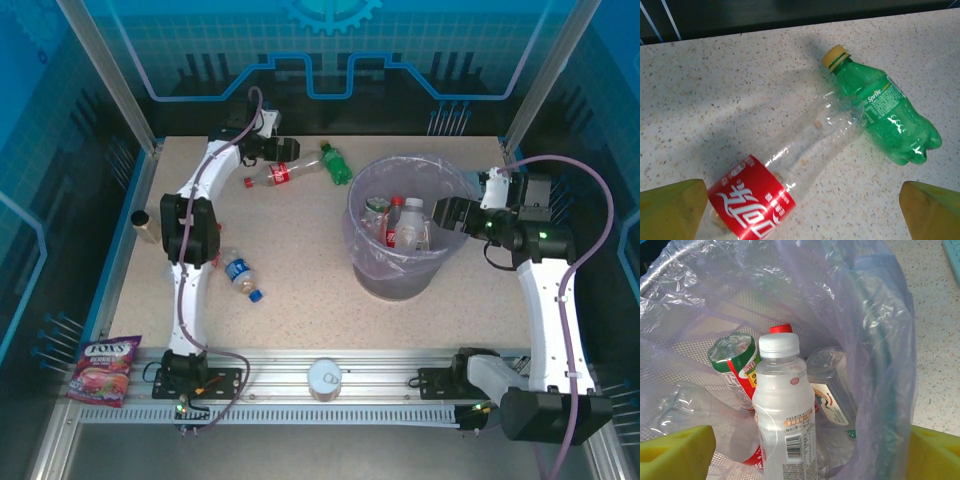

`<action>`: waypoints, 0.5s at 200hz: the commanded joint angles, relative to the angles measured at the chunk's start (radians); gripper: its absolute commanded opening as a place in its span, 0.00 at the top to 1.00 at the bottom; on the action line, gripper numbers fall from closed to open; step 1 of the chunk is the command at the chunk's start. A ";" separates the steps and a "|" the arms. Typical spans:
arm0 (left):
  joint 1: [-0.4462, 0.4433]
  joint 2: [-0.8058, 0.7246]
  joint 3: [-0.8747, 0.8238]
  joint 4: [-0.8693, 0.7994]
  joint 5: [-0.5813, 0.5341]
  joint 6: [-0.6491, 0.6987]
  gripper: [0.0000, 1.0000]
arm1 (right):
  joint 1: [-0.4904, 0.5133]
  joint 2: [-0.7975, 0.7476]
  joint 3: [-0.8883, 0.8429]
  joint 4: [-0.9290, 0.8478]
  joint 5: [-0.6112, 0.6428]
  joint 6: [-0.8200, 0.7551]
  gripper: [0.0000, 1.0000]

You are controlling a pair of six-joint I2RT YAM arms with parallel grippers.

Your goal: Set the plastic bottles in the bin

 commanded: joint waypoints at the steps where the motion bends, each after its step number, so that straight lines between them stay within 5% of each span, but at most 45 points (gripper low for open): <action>1: 0.002 0.048 0.072 -0.041 0.029 0.037 0.01 | -0.023 -0.013 0.012 -0.031 0.006 -0.015 0.08; 100: -0.001 0.160 0.162 -0.247 -0.035 0.104 0.01 | -0.024 -0.030 0.021 -0.039 -0.005 -0.007 0.08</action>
